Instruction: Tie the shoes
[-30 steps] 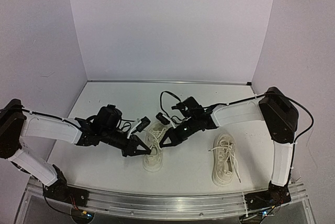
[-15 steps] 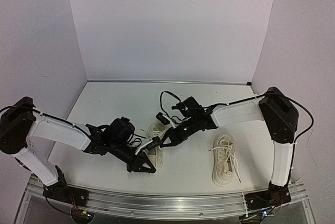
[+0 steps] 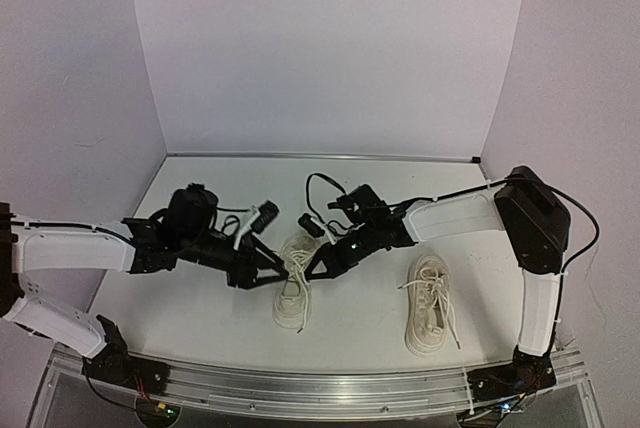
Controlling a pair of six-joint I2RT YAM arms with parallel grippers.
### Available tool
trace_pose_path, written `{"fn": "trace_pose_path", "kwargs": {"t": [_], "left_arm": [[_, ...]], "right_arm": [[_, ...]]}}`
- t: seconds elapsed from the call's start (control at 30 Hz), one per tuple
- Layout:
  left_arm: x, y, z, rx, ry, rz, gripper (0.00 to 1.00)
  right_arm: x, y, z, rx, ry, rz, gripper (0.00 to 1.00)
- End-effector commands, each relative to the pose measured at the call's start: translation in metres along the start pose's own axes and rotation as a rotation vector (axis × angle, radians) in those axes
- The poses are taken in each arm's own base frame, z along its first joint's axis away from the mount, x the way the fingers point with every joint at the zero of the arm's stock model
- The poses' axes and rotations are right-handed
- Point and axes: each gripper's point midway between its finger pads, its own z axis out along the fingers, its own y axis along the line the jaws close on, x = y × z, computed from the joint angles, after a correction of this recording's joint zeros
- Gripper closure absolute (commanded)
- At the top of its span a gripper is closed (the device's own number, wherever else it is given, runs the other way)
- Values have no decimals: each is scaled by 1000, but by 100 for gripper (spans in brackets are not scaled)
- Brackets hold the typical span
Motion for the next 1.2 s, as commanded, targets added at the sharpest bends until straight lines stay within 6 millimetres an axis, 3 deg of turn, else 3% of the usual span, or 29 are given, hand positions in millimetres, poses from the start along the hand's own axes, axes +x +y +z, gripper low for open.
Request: {"fn": "trace_pose_path", "kwargs": {"t": [0.0,0.23,0.47,0.8,0.9,1.07,1.17], "left_arm": [[-44,42,-23,-183,-146,-1,52],[-47,64,5,-174,-89,-5,52],[-49,72,26,-131,-74,-9,51],[-35,80,45,-84,-47,-47,53],[-33,83,49,-83,-47,-55,60],[-36,87,46,-114,-72,-51,95],[-39,91,42,-141,-88,-52,100]], "right_arm": [[-22,11,-14,32,-79,-71,100],[-27,17,-22,32,-115,-80,100],[-32,22,-25,15,-135,-96,100],[-32,22,-24,11,-133,-93,100],[-32,23,-25,9,-133,-90,100],[-27,22,-25,11,-125,-79,100],[-23,21,-25,13,-119,-67,100]]}}
